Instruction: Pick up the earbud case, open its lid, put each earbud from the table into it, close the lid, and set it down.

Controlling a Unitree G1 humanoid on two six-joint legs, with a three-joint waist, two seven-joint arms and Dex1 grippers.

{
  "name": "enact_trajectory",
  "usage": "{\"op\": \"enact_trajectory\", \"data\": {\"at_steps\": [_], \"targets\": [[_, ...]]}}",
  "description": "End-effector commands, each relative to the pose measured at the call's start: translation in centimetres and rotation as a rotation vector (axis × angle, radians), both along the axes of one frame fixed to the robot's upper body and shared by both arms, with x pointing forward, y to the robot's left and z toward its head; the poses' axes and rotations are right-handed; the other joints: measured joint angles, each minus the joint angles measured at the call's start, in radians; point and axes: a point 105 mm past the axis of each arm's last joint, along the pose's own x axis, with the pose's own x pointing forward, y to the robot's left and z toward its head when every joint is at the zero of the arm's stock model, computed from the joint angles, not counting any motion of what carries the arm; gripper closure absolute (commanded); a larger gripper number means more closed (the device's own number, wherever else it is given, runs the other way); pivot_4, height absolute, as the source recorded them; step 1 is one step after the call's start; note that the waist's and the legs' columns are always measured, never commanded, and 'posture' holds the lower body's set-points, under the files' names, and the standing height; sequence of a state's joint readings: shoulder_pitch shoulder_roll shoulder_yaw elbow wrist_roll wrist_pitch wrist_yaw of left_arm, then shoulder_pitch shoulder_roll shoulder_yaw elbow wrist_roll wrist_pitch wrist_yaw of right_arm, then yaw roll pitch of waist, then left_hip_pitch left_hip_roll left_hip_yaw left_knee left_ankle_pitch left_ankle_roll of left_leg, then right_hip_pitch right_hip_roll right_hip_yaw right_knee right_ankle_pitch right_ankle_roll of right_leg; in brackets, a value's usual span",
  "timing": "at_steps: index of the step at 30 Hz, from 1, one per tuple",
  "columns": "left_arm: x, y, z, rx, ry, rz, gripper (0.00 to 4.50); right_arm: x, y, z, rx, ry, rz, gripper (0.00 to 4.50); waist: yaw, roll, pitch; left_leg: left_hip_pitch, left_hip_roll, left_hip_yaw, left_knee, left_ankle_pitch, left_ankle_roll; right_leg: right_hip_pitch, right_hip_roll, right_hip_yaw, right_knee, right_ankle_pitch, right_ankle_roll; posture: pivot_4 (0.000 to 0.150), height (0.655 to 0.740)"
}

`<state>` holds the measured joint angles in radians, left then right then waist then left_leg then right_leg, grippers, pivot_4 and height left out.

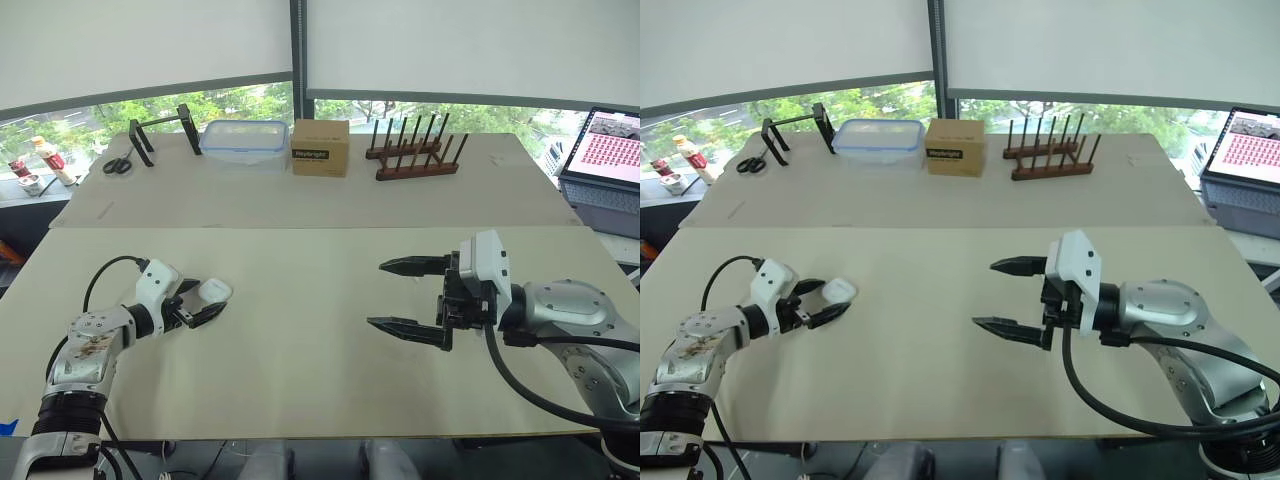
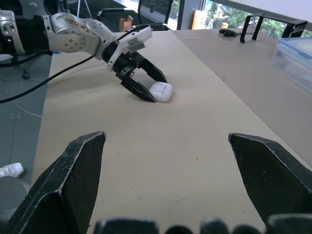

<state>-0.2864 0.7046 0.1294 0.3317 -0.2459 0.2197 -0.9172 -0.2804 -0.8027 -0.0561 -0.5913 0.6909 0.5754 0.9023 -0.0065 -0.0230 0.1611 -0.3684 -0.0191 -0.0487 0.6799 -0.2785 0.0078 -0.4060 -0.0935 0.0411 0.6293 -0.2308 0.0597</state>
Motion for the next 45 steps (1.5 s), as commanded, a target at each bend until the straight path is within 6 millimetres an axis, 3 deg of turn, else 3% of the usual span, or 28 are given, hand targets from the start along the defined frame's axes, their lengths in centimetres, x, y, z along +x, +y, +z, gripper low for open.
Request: {"op": "enact_trajectory", "data": {"at_steps": [1, 16, 22, 25, 27, 28, 33, 38, 42, 45], "targets": [[0.3, -0.2, -0.6, 0.018, 0.029, -0.005, 0.0, -0.3, 0.4, 1.1, 0.02, -0.038, 0.02, 0.04, 0.002, 0.0, 0.0, 0.0, 0.0, 0.0, 0.0, 0.0, 0.0, 0.0, 0.0, 0.0, 0.0, 0.0, 0.0, 0.15, 0.74], [-1.1, -1.9, -2.2, -0.066, 0.092, 0.069, 0.0, 0.7, 1.0, 2.6, 0.073, -0.092, 0.016, 0.04, 0.001, 0.0, 0.0, 0.0, 0.0, 0.0, 0.0, 0.0, 0.0, 0.0, -0.001, 0.0, 0.0, 0.0, 0.0, 0.15, 0.74], [-1.2, -1.0, -2.7, -0.015, 0.094, 0.061, 0.0, 0.8, 1.2, 2.6, 0.07, -0.086, 0.031, 0.04, 0.001, 0.0, 0.0, 0.0, 0.0, 0.0, 0.0, 0.0, 0.0, 0.0, -0.001, 0.0, 0.0, 0.0, 0.0, 0.15, 0.74], [-0.6, -0.6, -3.2, 0.011, 0.099, 0.065, 0.82, 0.8, 1.2, 2.5, 0.07, -0.08, 0.031, 0.0, 0.004, 0.001, 0.0, 0.001, 0.0, 0.0, 0.0, 0.0, 0.0, 0.001, -0.001, 0.0, 0.0, 0.0, 0.0, 0.15, 0.74], [-0.4, -0.9, -3.4, 0.018, 0.104, 0.046, 1.76, 0.7, 1.2, 2.4, 0.07, -0.077, 0.029, 0.0, 0.006, 0.001, -0.001, 0.001, -0.001, 0.0, 0.0, 0.0, 0.0, 0.001, -0.001, 0.0, 0.0, 0.0, 0.0, 0.15, 0.74], [-0.4, -1.0, -3.5, 0.014, 0.106, 0.036, 1.96, 0.7, 1.2, 2.4, 0.07, -0.075, 0.028, 0.0, 0.006, 0.002, -0.001, 0.001, -0.001, 0.0, 0.0, 0.0, 0.0, 0.001, -0.001, 0.0, 0.0, 0.0, 0.0, 0.15, 0.74], [-0.6, -1.5, -3.4, 0.002, 0.094, -0.015, 1.96, 0.5, 1.1, 2.2, 0.064, -0.07, 0.023, 0.0, 0.01, 0.003, -0.002, 0.001, -0.001, -0.001, 0.0, 0.0, 0.0, 0.001, -0.001, 0.0, 0.001, 0.0, 0.0, 0.15, 0.74], [-0.5, -4.2, -0.7, -0.043, -0.037, -0.177, 1.96, 0.7, 0.7, 1.4, 0.038, -0.023, -0.008, 0.0, 0.01, 0.004, -0.002, 0.0, -0.001, 0.0, 0.0, 0.0, 0.0, 0.0, -0.001, 0.0, -0.001, 0.0, 0.0, 0.15, 0.74], [-0.7, -10.5, 3.9, -0.065, -0.277, -0.463, 1.96, 1.0, 0.5, -0.1, 0.016, 0.177, -0.074, 0.0, 0.019, 0.001, 0.0, -0.002, -0.001, -0.001, 0.0, 0.0, 0.0, 0.0, -0.003, -0.001, -0.002, 0.001, 0.002, 0.15, 0.74], [-1.6, -13.8, 6.0, -0.037, -0.44, -0.619, 1.96, 1.2, 1.0, -0.4, 0.065, 0.347, -0.101, 0.0, 0.015, -0.002, 0.002, -0.006, 0.0, -0.001, 0.002, 0.001, -0.001, -0.003, -0.003, 0.0, -0.003, 0.004, 0.0, 0.15, 0.74]]}}
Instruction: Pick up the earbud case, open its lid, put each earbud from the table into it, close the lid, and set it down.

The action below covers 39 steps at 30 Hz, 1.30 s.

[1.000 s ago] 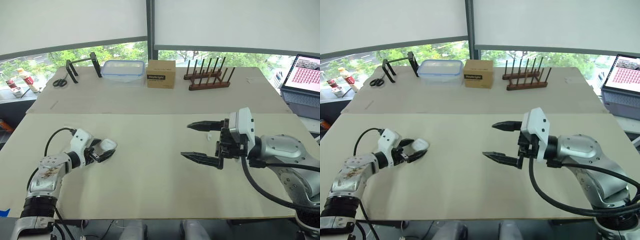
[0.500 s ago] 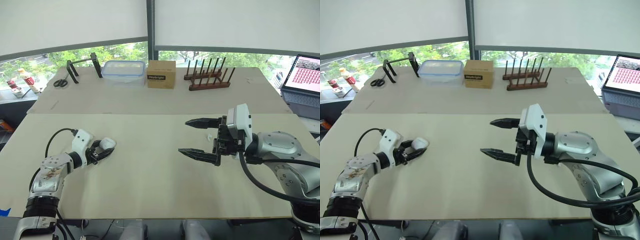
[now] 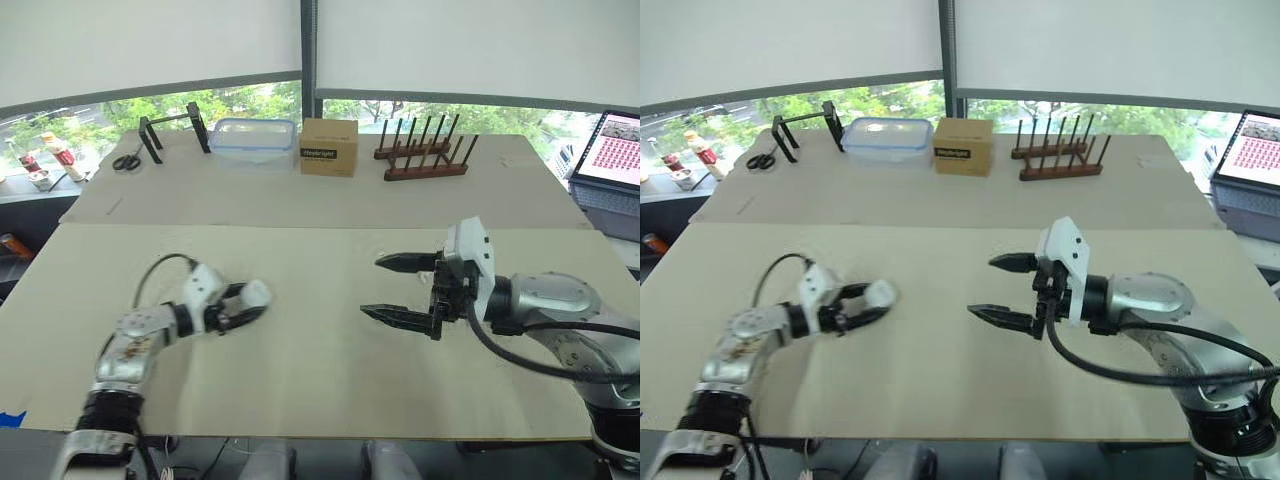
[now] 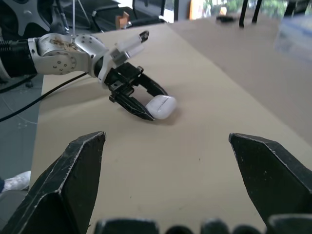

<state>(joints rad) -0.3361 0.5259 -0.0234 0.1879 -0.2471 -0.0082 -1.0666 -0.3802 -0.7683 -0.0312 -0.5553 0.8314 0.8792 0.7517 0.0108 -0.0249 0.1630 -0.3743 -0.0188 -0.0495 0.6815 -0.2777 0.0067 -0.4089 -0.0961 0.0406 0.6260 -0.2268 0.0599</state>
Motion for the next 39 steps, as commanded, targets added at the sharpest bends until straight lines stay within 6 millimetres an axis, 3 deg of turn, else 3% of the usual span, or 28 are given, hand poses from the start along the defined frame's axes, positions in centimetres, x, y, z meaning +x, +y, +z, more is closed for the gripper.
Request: {"op": "enact_trajectory", "data": {"at_steps": [1, 5, 9, 27, 39], "targets": [[-1.1, -3.3, 4.2, 0.014, -0.271, -0.186, 1.96, -0.1, 0.7, 0.6, 0.066, 0.141, -0.018, 0.0, -0.007, 0.0, 0.0, -0.001, 0.0, 0.0, 0.0, 0.0, 0.0, -0.002, 0.0, 0.0, 0.0, 0.001, 0.0, 0.15, 0.74], [-2.2, -5.5, 5.2, 0.016, -0.42, -0.302, 1.96, -0.2, 1.6, 0.6, 0.145, 0.284, -0.011, 0.0, -0.02, 0.001, 0.0, -0.008, 0.001, 0.001, -0.002, 0.0, 0.0, -0.012, 0.002, 0.002, 0.002, 0.001, -0.002, 0.15, 0.74], [-2.7, -6.5, 5.8, -0.004, -0.499, -0.339, 1.96, -0.1, 2.1, 0.7, 0.186, 0.358, -0.019, 0.0, -0.022, 0.001, 0.0, -0.013, 0.0, 0.001, -0.001, 0.001, 0.0, -0.016, 0.003, 0.001, 0.002, 0.002, -0.002, 0.15, 0.74], [-3.8, -7.2, 5.8, -0.013, -0.581, -0.374, 1.96, 0.2, 3.4, -0.8, 0.198, 0.518, -0.025, 0.0, -0.023, 0.001, 0.0, -0.013, -0.001, 0.001, 0.001, 0.002, 0.001, -0.014, 0.004, 0.001, 0.003, 0.002, 0.0, 0.15, 0.74], [-4.1, -7.6, 5.7, -0.028, -0.581, -0.391, 1.96, 0.3, 3.6, -1.2, 0.208, 0.557, -0.022, 3.81, -0.024, 0.001, 0.0, -0.013, -0.001, 0.001, 0.001, 0.002, 0.001, -0.014, 0.004, 0.001, 0.003, 0.002, 0.0, 0.15, 0.74]]}}
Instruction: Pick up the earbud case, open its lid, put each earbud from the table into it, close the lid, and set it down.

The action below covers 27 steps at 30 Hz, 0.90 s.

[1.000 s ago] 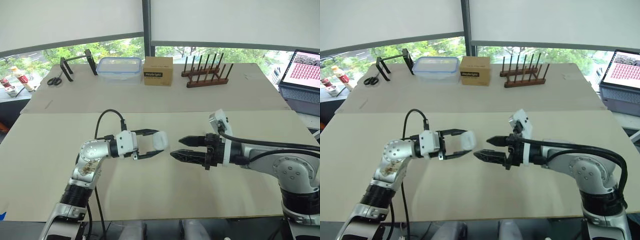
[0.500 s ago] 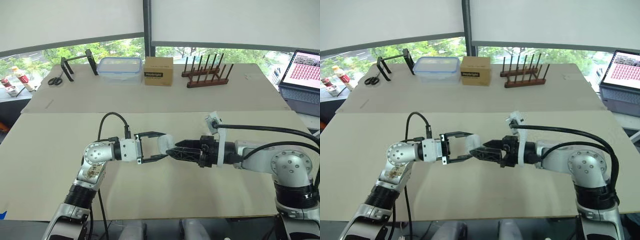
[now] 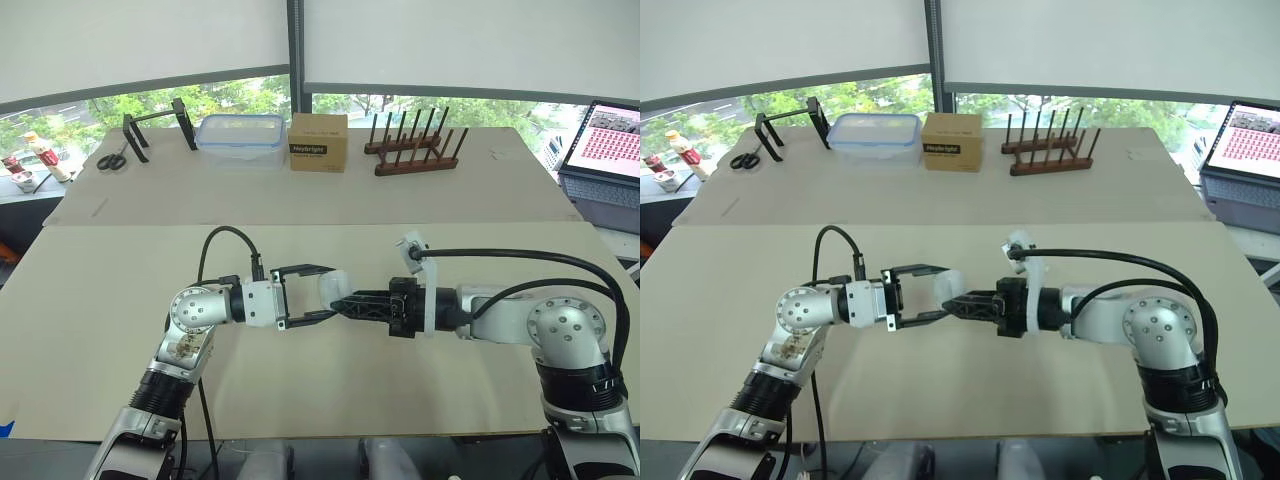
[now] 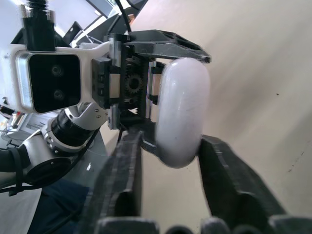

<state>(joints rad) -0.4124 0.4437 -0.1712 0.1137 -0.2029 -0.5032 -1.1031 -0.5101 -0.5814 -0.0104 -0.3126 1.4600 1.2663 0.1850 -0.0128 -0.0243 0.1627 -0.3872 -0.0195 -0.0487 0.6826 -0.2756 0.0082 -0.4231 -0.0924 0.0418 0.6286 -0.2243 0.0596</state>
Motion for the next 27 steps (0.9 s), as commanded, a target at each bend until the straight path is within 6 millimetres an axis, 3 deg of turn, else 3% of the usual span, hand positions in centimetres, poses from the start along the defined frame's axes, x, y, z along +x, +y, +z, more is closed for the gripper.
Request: {"op": "enact_trajectory", "data": {"at_steps": [1, 9, 13, 14, 21, 27], "targets": [[-0.9, -0.5, 0.8, -0.028, -0.037, -0.043, 1.96, -0.4, 0.4, 1.1, 0.045, -0.02, 0.031, 3.8, 0.0, 0.0, 0.0, 0.0, 0.0, 0.0, 0.0, 0.0, 0.0, 0.0, 0.0, 0.0, 0.0, 0.0, 0.0, 0.15, 0.74], [-1.4, -0.7, 1.2, -0.054, -0.013, -0.059, 1.96, -0.6, 0.5, 1.1, 0.039, -0.011, 0.056, 3.8, 0.0, 0.0, 0.0, 0.0, 0.0, 0.0, 0.0, 0.0, 0.0, 0.0, 0.0, 0.0, 0.0, 0.0, 0.0, 0.15, 0.74], [-0.3, 0.4, 1.1, -0.018, 0.071, -0.005, 0.1, -0.3, 0.1, 1.1, -0.029, -0.061, 0.055, 3.8, -0.001, 0.0, 0.0, 0.0, 0.0, 0.0, 0.001, 0.0, 0.0, 0.0, 0.0, 0.0, 0.0, 0.0, 0.0, 0.15, 0.74], [0.0, 0.9, 0.8, 0.014, 0.095, 0.013, 0.0, -0.1, -0.1, 1.2, -0.035, -0.07, 0.054, 3.8, -0.001, 0.0, 0.0, 0.0, 0.0, 0.0, 0.001, 0.0, 0.0, 0.0, 0.0, 0.0, 0.0, 0.0, 0.0, 0.15, 0.74], [1.1, 3.3, 0.3, 0.162, 0.433, 0.087, 0.0, 1.5, -2.0, 1.1, -0.314, -0.319, 0.064, 3.8, -0.003, 0.001, 0.001, 0.0, 0.0, 0.0, 0.001, 0.0, 0.0, 0.0, 0.001, -0.001, 0.001, 0.0, 0.0, 0.15, 0.74], [1.9, 2.1, 0.3, 0.288, 0.555, 0.127, 0.0, 1.8, -2.6, 0.2, -0.574, -0.578, 0.228, 3.8, -0.003, 0.001, 0.001, -0.001, 0.0, 0.0, 0.001, 0.0, 0.0, 0.0, 0.001, -0.001, 0.0, -0.001, 0.001, 0.15, 0.74]]}}
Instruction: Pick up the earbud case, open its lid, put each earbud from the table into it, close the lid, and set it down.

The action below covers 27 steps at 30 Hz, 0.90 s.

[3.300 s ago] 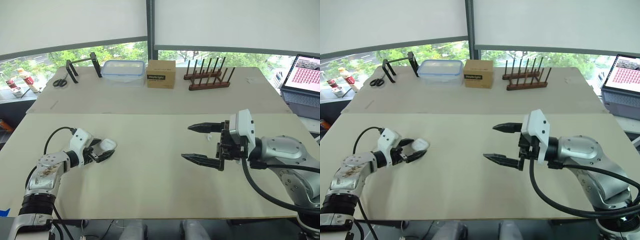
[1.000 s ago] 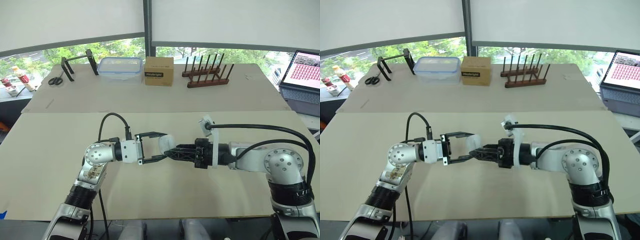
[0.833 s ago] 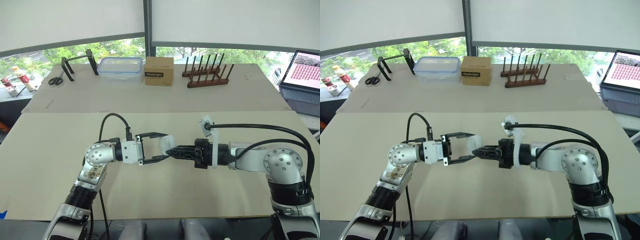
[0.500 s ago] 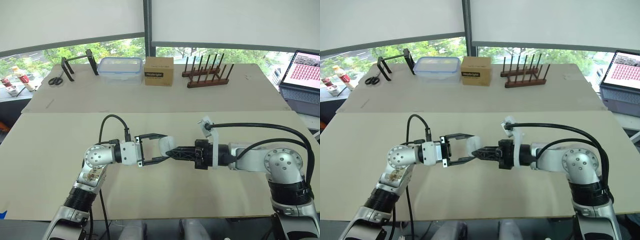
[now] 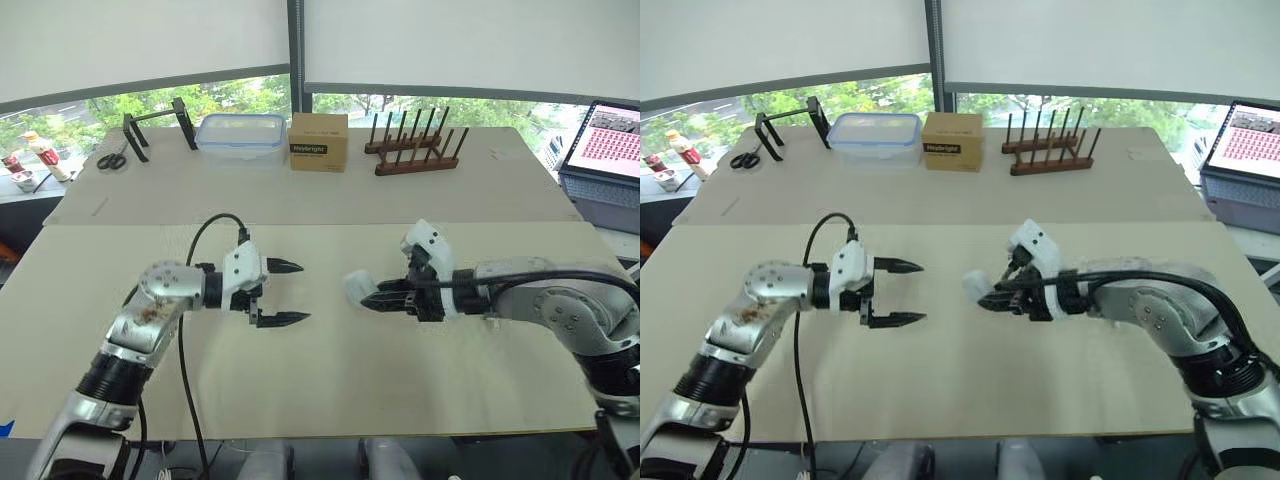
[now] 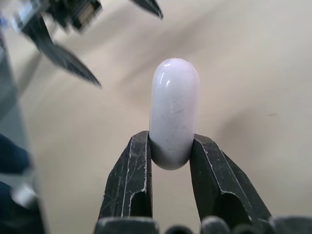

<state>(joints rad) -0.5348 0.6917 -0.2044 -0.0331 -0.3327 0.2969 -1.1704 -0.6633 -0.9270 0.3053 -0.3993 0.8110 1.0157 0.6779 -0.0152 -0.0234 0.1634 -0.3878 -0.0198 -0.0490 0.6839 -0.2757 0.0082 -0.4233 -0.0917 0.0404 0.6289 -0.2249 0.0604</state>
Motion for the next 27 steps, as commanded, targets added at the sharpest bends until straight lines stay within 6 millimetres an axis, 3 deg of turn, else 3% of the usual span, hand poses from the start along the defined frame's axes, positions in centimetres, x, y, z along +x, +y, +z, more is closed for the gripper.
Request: {"op": "enact_trajectory", "data": {"at_steps": [1, 8, 24, 27], "targets": [[-0.2, -1.9, 0.6, 0.022, 0.024, -0.037, 0.0, -0.3, 0.6, 0.2, -0.106, -0.145, 0.14, 3.8, -0.001, 0.0, 0.0, 0.0, 0.0, 0.0, 0.0, 0.0, 0.0, 0.0, 0.0, 0.0, 0.0, 0.0, 0.0, 0.15, 0.74], [-0.5, -5.1, 0.6, 0.022, 0.034, -0.124, 0.0, 0.2, 0.9, -0.3, -0.151, -0.199, 0.196, 3.8, -0.001, 0.0, 0.0, -0.001, 0.0, 0.0, 0.0, 0.0, 0.0, -0.001, 0.0, 0.0, 0.0, 0.0, 0.0, 0.15, 0.74], [-0.7, -6.4, 0.7, 0.054, 0.041, -0.185, 0.0, 0.2, 2.0, 0.8, -0.184, -0.252, 0.272, 3.8, 0.002, 0.0, 0.0, -0.001, 0.0, 0.0, 0.001, 0.0, 0.0, -0.001, 0.0, 0.0, 0.001, 0.0, 0.0, 0.15, 0.74], [-0.6, -6.7, 0.4, 0.067, 0.038, -0.185, 0.88, 0.2, 2.2, 1.0, -0.181, -0.256, 0.279, 3.8, 0.002, 0.0, 0.0, -0.001, 0.0, 0.0, 0.001, 0.0, 0.0, -0.001, 0.0, 0.001, 0.001, 0.0, 0.0, 0.15, 0.74]]}}
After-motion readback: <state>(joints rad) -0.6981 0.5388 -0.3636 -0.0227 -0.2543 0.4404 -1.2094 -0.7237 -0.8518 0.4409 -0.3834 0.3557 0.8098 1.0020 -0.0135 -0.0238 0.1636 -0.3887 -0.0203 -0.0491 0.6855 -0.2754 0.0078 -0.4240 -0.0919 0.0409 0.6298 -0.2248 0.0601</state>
